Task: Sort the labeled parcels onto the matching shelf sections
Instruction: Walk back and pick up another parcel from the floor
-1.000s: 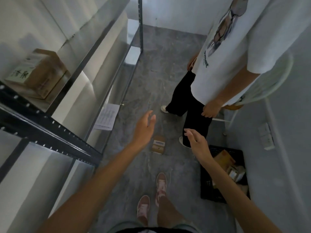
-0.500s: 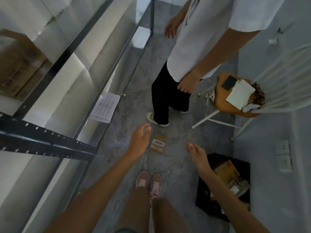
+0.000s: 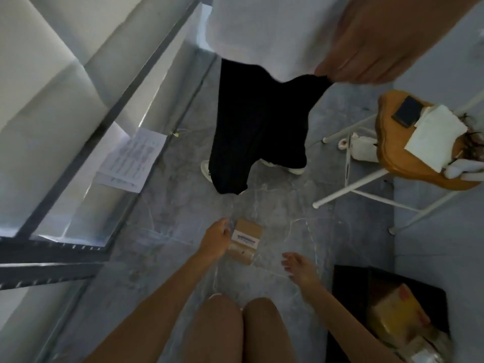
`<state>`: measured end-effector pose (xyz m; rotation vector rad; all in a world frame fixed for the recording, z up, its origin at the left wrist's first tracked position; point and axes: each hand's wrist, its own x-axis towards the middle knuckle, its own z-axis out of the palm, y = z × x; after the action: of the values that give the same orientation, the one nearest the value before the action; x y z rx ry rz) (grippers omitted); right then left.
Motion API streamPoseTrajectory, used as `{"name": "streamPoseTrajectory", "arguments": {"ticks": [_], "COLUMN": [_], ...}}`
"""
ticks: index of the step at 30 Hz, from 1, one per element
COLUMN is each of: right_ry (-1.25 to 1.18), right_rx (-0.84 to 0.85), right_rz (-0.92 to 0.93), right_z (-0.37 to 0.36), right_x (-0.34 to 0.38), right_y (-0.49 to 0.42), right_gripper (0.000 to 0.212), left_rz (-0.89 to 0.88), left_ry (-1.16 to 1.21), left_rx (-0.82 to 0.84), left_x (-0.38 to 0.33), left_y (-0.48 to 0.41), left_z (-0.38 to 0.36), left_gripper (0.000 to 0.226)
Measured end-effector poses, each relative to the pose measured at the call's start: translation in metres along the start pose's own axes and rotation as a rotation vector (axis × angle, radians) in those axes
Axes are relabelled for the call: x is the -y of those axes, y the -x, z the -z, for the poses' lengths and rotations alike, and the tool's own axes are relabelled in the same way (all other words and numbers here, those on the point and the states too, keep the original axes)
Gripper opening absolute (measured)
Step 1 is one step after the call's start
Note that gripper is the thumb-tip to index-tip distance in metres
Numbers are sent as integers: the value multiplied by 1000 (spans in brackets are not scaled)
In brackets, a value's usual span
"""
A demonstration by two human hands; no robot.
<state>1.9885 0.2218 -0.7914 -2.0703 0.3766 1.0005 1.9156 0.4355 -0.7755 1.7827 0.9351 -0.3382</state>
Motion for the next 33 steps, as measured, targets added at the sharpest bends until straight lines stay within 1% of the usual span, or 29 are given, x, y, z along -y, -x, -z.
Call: {"name": "streamPoseTrajectory", "arguments": {"ticks": [2, 3, 5, 8, 9, 10, 12, 14, 16, 19, 23, 26, 29, 31, 33], "right_ry": [25, 22, -18, -148, -193, -222, -246, -255, -224, -84, 47, 121, 123, 90, 52], "right_rx": [24, 33, 50, 96, 108, 120, 142, 149, 113, 86, 69, 25, -22, -30, -14], "right_rz": [-22, -52, -135, -268, -295, -314, -318, -284, -223, -50, 160, 333, 444, 491, 541], "right_z": [-27, -40, -68, -110, -122, -132, -148, -156, -154, -136, -98, -70, -46, -31, -19], "right_x": [-24, -35, -60, -97, -108, -116, -127, -132, -134, -129, -94, -64, -36, -13, 10], "right_y": [-56, -83, -134, -201, -217, -230, -247, -256, -256, -236, -169, -108, -44, 3, 51], "right_gripper": [30, 30, 32, 38, 40, 40, 38, 29, 23, 30, 37, 39, 43, 42, 40], "left_rz": [24, 48, 76, 89, 122, 154, 200, 210, 199, 186, 165, 74, -7, -61, -40], "left_ry": [8, 15, 2, -46, -35, -24, 31, 102, 135, 111, 104, 113, 174, 251, 385], "left_rx": [42, 65, 137, 255, 288, 316, 319, 309, 278, 205, 155, 67, -32, -87, -124], "left_x": [33, 50, 90, 152, 169, 187, 220, 227, 216, 183, 141, 105, 76, 55, 33], "left_y": [-49, -73, -120, -185, -199, -214, -236, -236, -221, -187, -140, -93, -41, -1, 42], "left_z": [-23, -34, -60, -101, -116, -133, -165, -178, -176, -159, -128, -95, -58, -30, -1], "left_gripper": [31, 33, 43, 64, 66, 63, 50, 52, 53, 49, 38, 32, 25, 25, 23]}}
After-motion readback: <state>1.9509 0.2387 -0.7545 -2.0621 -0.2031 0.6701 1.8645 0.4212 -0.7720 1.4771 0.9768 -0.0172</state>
